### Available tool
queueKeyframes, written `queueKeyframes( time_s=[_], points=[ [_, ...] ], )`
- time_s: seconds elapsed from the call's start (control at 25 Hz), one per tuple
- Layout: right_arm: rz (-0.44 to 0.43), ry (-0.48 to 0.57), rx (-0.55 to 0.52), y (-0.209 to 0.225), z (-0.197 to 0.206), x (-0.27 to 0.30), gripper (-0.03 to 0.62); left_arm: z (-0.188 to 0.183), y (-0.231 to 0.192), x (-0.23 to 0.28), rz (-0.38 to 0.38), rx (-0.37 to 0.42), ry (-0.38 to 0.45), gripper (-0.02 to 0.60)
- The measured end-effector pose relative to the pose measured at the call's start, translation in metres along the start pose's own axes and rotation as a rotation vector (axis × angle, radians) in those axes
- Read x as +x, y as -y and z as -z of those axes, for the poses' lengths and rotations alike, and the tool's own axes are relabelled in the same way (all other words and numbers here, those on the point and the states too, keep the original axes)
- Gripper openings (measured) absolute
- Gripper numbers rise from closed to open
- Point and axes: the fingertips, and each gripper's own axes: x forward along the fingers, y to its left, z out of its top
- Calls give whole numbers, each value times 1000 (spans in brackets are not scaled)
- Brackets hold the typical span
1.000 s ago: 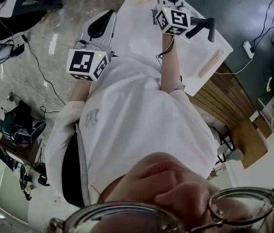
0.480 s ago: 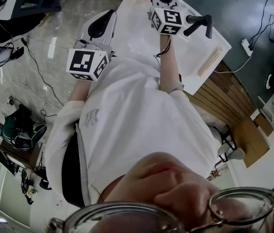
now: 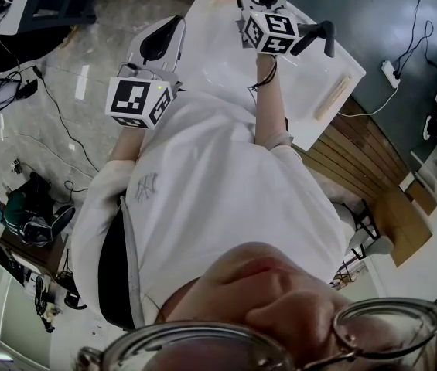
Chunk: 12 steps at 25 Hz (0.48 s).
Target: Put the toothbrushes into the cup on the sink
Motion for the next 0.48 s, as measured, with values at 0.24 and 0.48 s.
queueKeyframes(
  time_s=[0.24,0.48],
  points=[
    [18,40,3,1,-20,-16,144,-4,12,0,37,12,13,8],
    [37,94,-10,-7,-48,-43,111,-11,26,-1,82,27,32,8]
  ],
)
